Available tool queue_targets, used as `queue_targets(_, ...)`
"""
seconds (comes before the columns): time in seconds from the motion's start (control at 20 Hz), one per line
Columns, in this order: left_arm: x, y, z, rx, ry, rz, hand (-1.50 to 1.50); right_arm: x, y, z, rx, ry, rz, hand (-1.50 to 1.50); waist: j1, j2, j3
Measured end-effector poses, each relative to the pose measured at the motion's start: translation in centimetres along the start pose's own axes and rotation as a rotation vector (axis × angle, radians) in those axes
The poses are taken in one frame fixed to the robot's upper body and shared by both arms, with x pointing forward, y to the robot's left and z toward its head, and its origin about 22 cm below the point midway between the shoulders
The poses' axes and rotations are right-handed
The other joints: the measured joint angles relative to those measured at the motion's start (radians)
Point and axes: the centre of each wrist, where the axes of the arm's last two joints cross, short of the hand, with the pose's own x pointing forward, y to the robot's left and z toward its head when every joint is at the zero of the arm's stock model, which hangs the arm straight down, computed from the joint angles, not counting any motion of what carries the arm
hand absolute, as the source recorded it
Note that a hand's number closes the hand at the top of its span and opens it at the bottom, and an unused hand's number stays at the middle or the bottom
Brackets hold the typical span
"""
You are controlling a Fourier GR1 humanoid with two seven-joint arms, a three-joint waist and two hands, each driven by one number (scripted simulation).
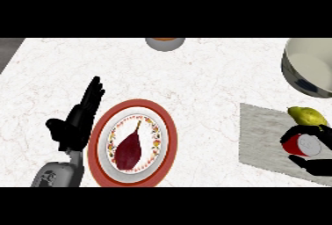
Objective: Pick the can from the placemat and place it in the bowl
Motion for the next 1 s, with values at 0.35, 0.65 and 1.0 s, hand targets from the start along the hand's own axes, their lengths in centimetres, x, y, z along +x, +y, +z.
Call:
queue_targets(0.35,-0.2,-0.9,0.2,-0.004,0.004,0.0,0.0,0.3,1.1,-0.4,0.023,-0.07,0.033,1.5,0.001,-0.002,-0.003)
queue_targets(0.65,0.0,-0.4,0.1,-0.002,0.005,0.004,0.0,0.0,0.4,2.6,0.073,-0.123,0.006,1.5,-0.006,0.003,0.006)
queue_targets(1.0,0.0,0.0,0.1,0.008,0.01,-0.001,0.0,1.7,-2.4,5.2,0.028,-0.285,-0.008,1.5,-0.018,0.002,0.011)
